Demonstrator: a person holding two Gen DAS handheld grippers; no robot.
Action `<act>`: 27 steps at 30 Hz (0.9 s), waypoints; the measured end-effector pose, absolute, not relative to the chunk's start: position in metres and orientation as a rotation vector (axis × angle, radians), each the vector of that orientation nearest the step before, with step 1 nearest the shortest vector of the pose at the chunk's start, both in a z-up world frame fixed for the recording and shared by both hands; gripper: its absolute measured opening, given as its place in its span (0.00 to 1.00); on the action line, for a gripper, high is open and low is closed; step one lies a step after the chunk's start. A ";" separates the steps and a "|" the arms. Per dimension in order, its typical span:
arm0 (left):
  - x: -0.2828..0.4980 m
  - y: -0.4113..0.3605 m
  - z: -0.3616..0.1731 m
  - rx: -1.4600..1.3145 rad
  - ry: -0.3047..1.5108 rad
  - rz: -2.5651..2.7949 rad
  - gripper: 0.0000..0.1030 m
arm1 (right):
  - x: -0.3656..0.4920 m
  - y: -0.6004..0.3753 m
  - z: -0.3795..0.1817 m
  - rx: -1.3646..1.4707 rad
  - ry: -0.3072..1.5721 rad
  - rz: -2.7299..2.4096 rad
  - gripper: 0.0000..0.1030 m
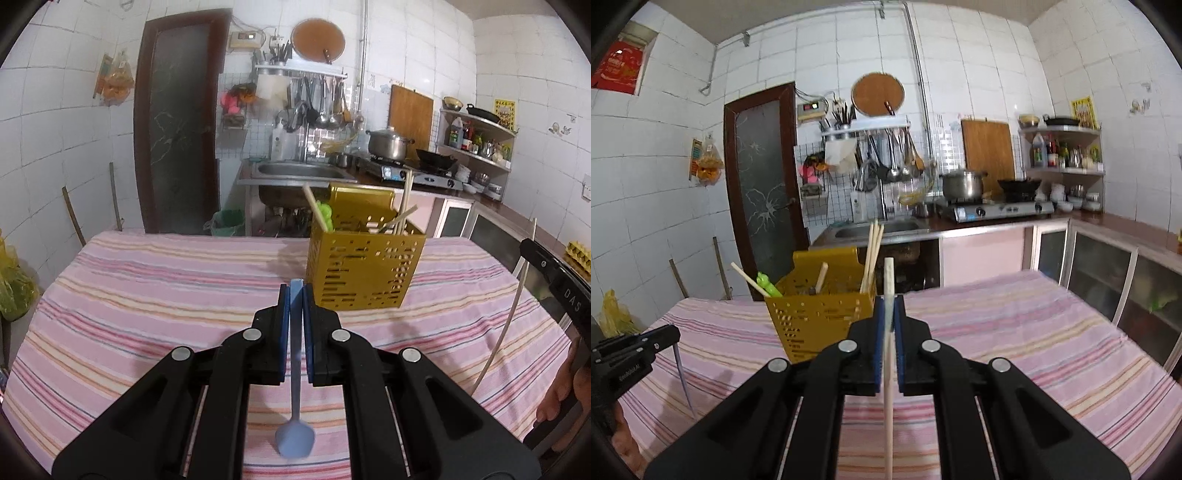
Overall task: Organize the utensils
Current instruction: 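Lift the blue spoon with the left tool while the right tool carries its chopstick to the holder, then lower the spoon and chopstick into the yellow holder and open both tools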
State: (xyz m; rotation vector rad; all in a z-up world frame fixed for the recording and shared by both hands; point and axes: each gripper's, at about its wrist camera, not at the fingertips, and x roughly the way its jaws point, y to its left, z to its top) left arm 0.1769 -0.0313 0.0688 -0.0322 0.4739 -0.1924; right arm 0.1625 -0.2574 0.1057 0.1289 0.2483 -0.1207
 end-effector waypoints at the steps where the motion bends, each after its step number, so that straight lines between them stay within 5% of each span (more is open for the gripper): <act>1: 0.176 -0.031 0.071 -0.033 0.467 -0.194 0.05 | 0.162 -0.256 0.109 0.119 0.240 -0.121 0.05; 19: 0.234 -0.074 0.218 -0.072 0.196 -0.271 0.05 | 0.227 -0.251 0.231 0.102 0.034 -0.082 0.05; 27: 0.305 -0.098 0.210 -0.062 0.185 -0.282 0.05 | 0.289 -0.248 0.237 0.100 -0.004 -0.067 0.05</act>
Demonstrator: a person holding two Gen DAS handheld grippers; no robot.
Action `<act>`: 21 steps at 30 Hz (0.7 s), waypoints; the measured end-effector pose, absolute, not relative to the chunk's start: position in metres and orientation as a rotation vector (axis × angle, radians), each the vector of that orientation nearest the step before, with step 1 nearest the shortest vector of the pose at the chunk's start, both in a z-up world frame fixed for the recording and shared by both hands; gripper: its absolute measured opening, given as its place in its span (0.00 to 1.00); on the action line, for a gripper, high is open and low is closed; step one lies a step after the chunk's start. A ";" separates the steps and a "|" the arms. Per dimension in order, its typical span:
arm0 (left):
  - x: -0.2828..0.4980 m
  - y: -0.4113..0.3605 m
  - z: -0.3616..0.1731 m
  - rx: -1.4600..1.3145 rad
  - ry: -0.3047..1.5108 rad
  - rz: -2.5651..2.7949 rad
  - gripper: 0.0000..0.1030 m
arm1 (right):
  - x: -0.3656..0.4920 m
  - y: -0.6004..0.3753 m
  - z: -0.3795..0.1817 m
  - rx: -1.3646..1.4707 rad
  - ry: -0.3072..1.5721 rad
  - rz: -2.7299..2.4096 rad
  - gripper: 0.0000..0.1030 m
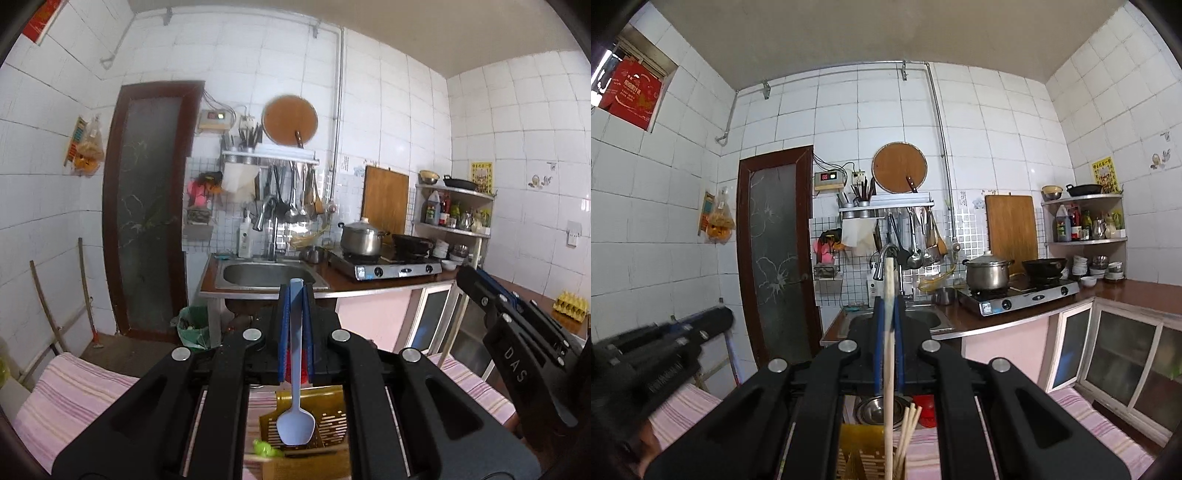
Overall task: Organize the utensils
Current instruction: 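Lower the spoon and chopstick into the yellow holder and open both tools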
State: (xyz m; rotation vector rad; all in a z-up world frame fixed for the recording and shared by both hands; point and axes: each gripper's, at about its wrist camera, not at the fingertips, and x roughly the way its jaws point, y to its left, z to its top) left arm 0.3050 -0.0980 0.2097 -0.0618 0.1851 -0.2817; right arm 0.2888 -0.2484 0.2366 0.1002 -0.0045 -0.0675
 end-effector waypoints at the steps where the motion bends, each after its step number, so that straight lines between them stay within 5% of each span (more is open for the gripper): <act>1: 0.316 -0.101 0.201 -0.060 0.195 -0.282 0.05 | 0.298 -0.249 0.231 0.105 -0.002 -0.062 0.05; 15: 0.351 -0.096 0.122 -0.041 0.336 -0.266 0.08 | 0.357 -0.261 0.147 0.118 0.209 -0.052 0.09; 16: 0.346 -0.094 0.124 -0.033 0.337 -0.259 0.15 | 0.358 -0.263 0.147 0.109 0.238 -0.061 0.15; 18: 0.334 -0.088 0.131 -0.021 0.338 -0.245 0.31 | 0.350 -0.269 0.149 0.094 0.267 -0.076 0.65; 20: 0.314 -0.077 0.139 -0.016 0.311 -0.222 0.59 | 0.332 -0.275 0.154 0.078 0.254 -0.086 0.67; 21: 0.301 -0.070 0.145 -0.018 0.297 -0.205 0.66 | 0.324 -0.279 0.157 0.073 0.256 -0.095 0.67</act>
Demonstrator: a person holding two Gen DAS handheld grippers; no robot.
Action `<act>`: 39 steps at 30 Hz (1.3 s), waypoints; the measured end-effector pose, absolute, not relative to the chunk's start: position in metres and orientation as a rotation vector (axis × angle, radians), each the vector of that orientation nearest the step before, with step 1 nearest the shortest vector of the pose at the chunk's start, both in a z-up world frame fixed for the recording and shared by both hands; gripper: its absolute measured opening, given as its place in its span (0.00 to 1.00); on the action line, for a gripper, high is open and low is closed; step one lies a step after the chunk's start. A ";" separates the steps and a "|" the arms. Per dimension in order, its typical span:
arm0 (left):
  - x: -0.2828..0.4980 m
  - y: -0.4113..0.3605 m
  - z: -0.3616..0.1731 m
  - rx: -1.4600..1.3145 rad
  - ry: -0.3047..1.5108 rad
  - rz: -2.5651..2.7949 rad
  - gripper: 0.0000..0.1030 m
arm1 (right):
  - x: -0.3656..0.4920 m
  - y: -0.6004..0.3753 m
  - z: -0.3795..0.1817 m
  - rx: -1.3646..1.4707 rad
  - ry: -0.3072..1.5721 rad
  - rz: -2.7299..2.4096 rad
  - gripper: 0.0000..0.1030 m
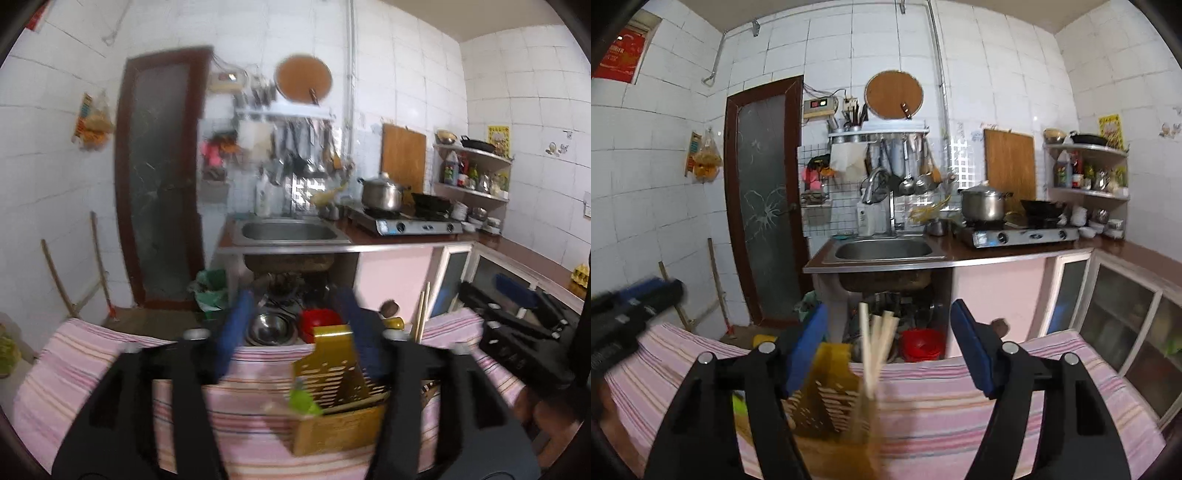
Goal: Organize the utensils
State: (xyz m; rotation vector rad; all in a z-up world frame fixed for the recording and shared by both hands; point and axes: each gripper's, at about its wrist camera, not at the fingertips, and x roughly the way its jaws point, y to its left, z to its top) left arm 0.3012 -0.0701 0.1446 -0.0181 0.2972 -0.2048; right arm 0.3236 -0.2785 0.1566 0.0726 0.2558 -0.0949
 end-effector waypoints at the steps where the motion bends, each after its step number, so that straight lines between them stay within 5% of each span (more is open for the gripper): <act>1: 0.293 -0.065 0.148 -0.022 0.288 -0.198 0.76 | 0.309 -0.284 0.160 0.072 0.263 -0.105 0.68; 4: 0.248 -0.049 0.158 -0.020 0.244 -0.174 0.96 | 0.275 -0.290 0.163 0.064 0.281 -0.119 0.81; 20: 0.093 -0.006 0.070 -0.011 0.356 -0.139 0.95 | 0.104 -0.240 0.084 0.095 0.336 -0.084 0.95; 39: 0.055 0.000 0.004 -0.014 0.292 -0.055 0.95 | 0.053 -0.220 0.031 0.026 0.270 -0.122 0.95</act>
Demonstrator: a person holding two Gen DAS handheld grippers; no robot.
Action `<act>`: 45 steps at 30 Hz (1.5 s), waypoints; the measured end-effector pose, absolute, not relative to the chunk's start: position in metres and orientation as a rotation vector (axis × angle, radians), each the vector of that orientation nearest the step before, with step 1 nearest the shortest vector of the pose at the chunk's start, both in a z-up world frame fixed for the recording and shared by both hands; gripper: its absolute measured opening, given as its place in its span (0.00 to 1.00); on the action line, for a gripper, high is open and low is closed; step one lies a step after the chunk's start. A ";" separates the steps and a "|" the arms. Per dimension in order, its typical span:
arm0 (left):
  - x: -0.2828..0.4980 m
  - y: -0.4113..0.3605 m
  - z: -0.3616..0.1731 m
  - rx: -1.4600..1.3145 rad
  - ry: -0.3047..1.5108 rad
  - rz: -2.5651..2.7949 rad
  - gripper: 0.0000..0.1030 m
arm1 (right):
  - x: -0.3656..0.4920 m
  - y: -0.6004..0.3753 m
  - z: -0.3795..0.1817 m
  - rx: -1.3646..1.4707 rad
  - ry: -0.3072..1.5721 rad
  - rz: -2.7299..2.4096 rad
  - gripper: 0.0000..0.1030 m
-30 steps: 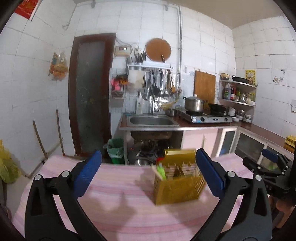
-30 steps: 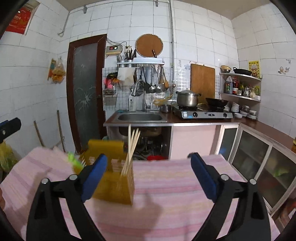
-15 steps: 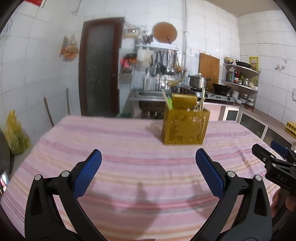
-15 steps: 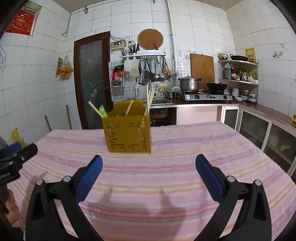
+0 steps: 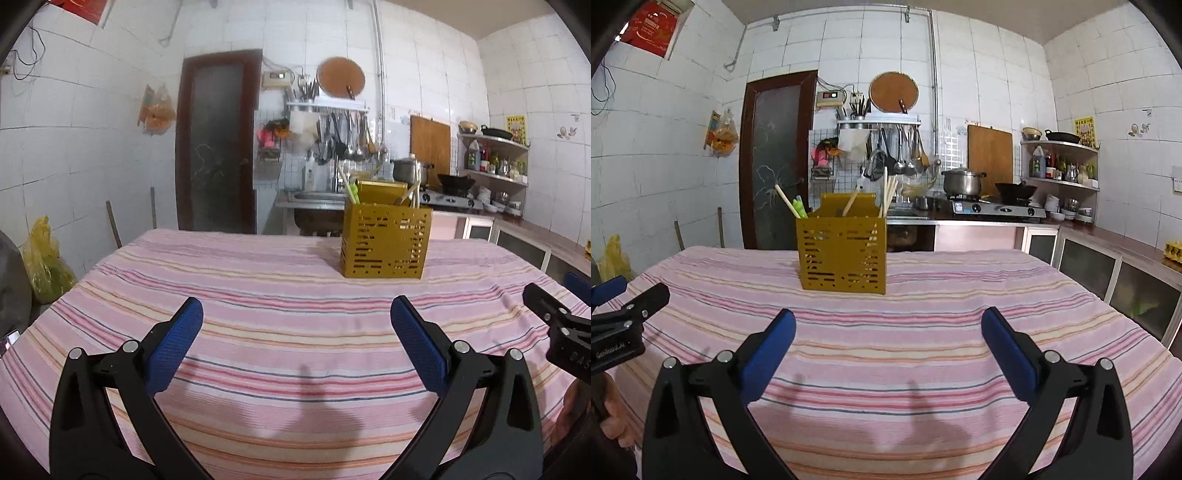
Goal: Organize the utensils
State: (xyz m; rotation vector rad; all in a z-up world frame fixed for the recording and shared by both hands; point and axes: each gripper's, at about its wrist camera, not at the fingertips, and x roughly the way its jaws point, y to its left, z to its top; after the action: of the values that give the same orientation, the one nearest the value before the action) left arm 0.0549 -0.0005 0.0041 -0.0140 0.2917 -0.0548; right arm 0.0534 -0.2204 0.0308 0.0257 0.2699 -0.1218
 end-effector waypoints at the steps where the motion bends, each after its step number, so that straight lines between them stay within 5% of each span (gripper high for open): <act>1: 0.053 -0.001 0.005 -0.012 0.278 -0.055 0.95 | 0.055 -0.221 0.031 0.027 0.272 -0.121 0.95; 45: 0.043 -0.006 0.007 -0.003 0.247 -0.091 0.95 | 0.051 -0.220 0.031 0.023 0.276 -0.149 0.95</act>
State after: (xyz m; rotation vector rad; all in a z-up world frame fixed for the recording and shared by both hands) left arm 0.0434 -0.0058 0.0070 -0.0026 0.2473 -0.0910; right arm 0.0515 -0.2203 0.0311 0.0235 0.2762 -0.1494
